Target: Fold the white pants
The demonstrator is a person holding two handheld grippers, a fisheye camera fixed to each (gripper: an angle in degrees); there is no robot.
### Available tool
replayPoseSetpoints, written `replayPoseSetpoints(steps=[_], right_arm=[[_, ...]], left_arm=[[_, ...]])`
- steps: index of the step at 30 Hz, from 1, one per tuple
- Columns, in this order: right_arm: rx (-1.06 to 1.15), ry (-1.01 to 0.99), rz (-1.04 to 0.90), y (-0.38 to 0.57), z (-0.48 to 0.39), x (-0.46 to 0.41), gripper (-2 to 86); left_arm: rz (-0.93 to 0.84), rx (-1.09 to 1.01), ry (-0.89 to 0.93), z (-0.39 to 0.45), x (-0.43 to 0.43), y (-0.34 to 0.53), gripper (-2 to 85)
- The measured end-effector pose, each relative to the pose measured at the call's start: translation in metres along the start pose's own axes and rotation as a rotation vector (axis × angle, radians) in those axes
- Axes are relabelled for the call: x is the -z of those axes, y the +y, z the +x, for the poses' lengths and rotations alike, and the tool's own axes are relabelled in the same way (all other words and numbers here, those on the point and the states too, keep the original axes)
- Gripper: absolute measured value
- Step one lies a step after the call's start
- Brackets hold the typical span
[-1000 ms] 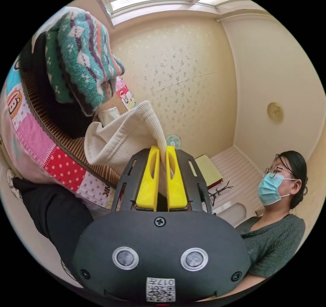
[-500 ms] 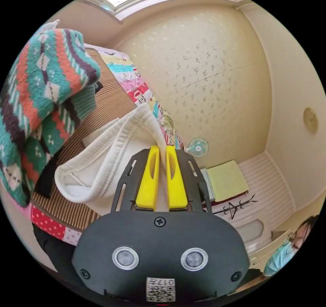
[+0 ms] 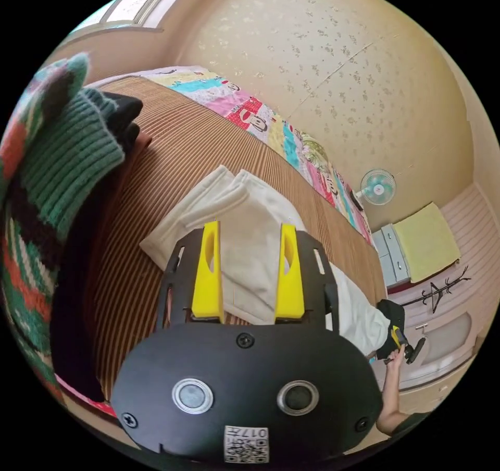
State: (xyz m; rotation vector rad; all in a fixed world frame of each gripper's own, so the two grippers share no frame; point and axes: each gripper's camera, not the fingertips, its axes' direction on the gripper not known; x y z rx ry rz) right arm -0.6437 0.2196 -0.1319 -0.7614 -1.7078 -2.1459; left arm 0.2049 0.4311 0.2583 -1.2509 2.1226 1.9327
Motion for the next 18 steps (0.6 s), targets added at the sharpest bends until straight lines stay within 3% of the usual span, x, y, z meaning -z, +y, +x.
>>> replayPoseSetpoints(steps=[4, 7, 9, 14, 18], right_arm=[[0.025, 0.055, -0.075, 0.067, 0.016, -0.03, 8.8], [0.056, 0.125, -0.139, 0.095, 0.022, -0.066, 7.6], [0.031, 0.123, -0.063, 0.106, 0.026, -0.071, 6.9], [-0.212, -0.003, -0.065, 0.1, 0.054, -0.074, 5.1], [-0.231, -0.059, -0.076, 0.104, 0.064, -0.075, 3.9]], left_arm=[[-0.02, 0.103, -0.013, -0.035, -0.022, 0.018, 16.1], [-0.13, 0.163, -0.034, -0.047, -0.058, 0.019, 14.9], [-0.12, 0.154, -0.116, -0.041, -0.066, 0.018, 12.0], [-0.269, -0.045, -0.221, -0.028, -0.09, 0.005, 3.4], [-0.271, -0.185, -0.128, -0.03, -0.065, 0.001, 2.0]])
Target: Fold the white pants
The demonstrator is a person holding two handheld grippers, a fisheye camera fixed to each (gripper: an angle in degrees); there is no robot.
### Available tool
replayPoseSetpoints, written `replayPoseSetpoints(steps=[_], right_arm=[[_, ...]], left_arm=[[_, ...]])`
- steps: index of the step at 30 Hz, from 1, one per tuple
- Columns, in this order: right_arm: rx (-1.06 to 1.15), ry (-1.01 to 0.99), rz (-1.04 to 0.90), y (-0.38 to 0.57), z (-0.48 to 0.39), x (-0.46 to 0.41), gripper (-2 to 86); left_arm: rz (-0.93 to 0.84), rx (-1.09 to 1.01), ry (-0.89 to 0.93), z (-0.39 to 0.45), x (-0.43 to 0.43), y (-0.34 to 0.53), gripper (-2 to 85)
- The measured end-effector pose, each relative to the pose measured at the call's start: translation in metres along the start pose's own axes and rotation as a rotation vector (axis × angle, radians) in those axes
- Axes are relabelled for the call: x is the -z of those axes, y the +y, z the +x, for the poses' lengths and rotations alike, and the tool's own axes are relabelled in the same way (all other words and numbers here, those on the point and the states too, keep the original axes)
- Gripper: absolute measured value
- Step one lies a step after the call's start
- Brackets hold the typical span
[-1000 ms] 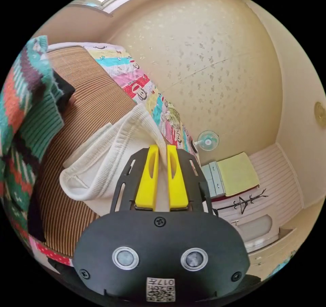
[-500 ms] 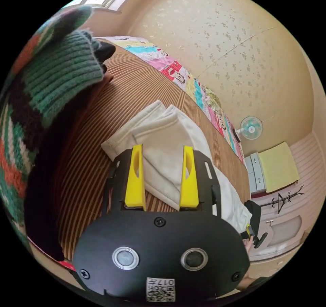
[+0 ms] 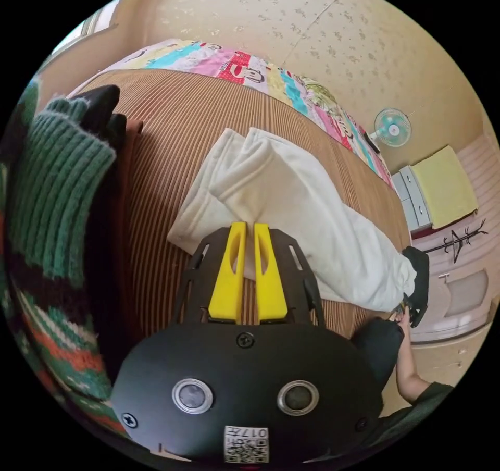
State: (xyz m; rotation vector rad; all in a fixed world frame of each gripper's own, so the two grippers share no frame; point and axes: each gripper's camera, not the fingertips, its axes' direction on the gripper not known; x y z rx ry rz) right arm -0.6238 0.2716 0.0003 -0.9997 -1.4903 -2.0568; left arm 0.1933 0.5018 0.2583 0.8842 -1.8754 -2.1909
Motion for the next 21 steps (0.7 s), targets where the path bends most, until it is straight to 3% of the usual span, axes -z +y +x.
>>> replayPoseSetpoints(steps=[3, 6, 14, 21], right_arm=[[0.154, 0.168, 0.048, 0.016, -0.029, -0.005, 3.5], [0.212, 0.288, 0.104, 0.031, -0.048, -0.012, 3.2], [0.209, 0.267, 0.145, 0.044, -0.044, -0.011, 2.9], [0.231, 0.312, 0.167, 0.055, -0.05, -0.012, 2.8]], left_arm=[[0.13, 0.044, 0.129, -0.015, 0.033, 0.019, 0.2], [0.122, 0.139, 0.123, -0.037, 0.031, 0.04, -0.3], [0.113, 0.242, 0.157, -0.079, -0.009, 0.09, 0.3], [0.246, 0.122, 0.105, -0.048, 0.018, 0.095, 8.9]])
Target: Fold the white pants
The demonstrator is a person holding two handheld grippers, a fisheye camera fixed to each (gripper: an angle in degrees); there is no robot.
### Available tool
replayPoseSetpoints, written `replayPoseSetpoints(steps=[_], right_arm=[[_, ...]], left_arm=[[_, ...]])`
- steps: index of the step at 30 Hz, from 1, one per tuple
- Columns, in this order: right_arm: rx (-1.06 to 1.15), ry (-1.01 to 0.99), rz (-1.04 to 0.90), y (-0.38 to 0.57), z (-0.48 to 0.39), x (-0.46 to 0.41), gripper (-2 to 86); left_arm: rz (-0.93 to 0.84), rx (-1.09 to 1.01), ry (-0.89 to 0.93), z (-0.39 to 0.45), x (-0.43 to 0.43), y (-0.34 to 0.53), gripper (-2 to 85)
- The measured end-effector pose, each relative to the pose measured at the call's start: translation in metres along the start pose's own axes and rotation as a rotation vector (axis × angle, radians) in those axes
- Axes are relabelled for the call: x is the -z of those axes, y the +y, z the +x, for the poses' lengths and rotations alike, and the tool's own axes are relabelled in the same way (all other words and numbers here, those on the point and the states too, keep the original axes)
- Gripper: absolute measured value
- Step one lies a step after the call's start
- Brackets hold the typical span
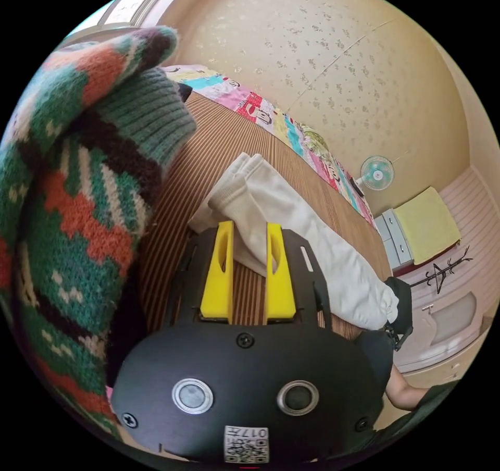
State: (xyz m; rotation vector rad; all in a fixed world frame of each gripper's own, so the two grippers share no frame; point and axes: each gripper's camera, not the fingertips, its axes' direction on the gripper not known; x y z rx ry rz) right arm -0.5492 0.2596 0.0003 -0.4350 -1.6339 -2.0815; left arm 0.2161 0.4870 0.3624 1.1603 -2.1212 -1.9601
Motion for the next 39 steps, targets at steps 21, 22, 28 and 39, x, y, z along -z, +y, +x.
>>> replayPoseSetpoints(steps=[21, 22, 28, 39], right_arm=[[0.165, 0.237, -0.257, -0.054, -0.05, -0.034, 2.7], [0.152, 0.21, -0.281, -0.065, -0.049, -0.04, 2.7], [-0.025, -0.109, -0.129, -0.062, -0.001, -0.043, 2.5], [0.247, 0.322, -0.059, -0.037, -0.096, -0.054, 2.4]], left_arm=[[-0.107, -0.416, -0.174, 0.109, -0.042, -0.013, 7.1], [-0.113, -0.422, -0.198, 0.111, -0.046, -0.017, 7.5], [-0.264, -0.384, -0.371, 0.093, -0.111, -0.03, 10.3], [-0.147, -0.161, -0.221, 0.008, -0.071, -0.048, -0.4]])
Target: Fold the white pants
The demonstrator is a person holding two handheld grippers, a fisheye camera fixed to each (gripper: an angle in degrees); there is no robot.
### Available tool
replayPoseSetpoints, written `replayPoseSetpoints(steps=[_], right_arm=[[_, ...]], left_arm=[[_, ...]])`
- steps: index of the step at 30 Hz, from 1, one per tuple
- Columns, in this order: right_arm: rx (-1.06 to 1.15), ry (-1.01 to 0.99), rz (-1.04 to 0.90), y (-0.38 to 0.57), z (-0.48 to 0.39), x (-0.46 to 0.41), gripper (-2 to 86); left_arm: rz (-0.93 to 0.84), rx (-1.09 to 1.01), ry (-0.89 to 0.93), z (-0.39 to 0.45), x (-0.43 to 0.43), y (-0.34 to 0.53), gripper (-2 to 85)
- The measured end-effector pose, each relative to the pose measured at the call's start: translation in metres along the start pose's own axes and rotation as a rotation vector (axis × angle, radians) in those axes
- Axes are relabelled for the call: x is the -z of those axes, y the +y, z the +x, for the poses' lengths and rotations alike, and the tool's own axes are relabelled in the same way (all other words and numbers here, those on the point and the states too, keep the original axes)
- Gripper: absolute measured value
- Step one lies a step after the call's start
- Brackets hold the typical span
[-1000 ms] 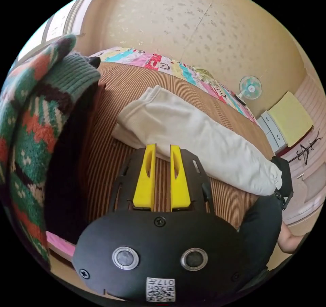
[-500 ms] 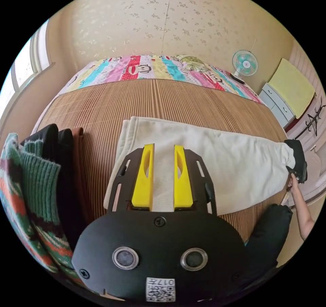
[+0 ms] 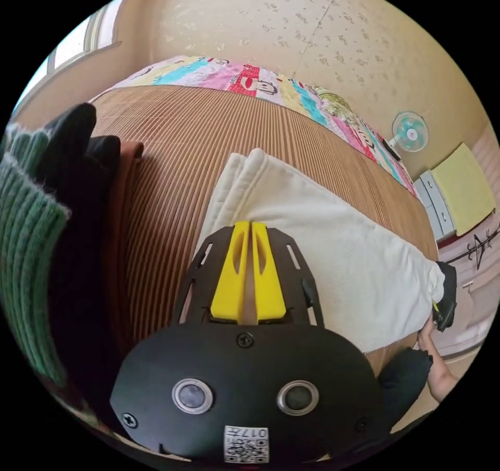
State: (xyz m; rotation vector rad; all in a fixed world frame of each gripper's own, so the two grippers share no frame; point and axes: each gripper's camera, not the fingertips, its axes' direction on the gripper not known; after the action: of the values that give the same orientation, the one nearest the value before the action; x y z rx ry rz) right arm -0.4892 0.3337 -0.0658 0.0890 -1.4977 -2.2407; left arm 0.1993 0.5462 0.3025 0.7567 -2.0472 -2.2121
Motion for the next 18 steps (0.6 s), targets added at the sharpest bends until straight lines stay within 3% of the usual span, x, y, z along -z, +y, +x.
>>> replayPoseSetpoints(steps=[4, 7, 9, 15, 18], right_arm=[[0.038, 0.087, 0.001, 0.0, -0.021, -0.001, 2.3], [0.041, 0.099, 0.004, 0.001, -0.026, 0.0, 2.2], [0.048, 0.116, 0.005, 0.001, -0.031, 0.0, 2.2], [0.077, 0.192, 0.007, 0.001, -0.044, -0.004, 2.1], [0.083, 0.2, 0.002, 0.0, -0.044, -0.006, 2.0]], left_arm=[[0.101, 0.051, -0.034, -0.001, 0.041, 0.036, -0.3], [0.226, 0.114, 0.23, -0.02, 0.086, 0.095, 1.5], [0.288, 0.155, 0.366, -0.033, 0.121, 0.143, 8.0], [0.322, 0.29, 0.379, -0.06, 0.157, 0.201, 16.8], [0.282, 0.416, 0.506, -0.087, 0.132, 0.188, 19.7]])
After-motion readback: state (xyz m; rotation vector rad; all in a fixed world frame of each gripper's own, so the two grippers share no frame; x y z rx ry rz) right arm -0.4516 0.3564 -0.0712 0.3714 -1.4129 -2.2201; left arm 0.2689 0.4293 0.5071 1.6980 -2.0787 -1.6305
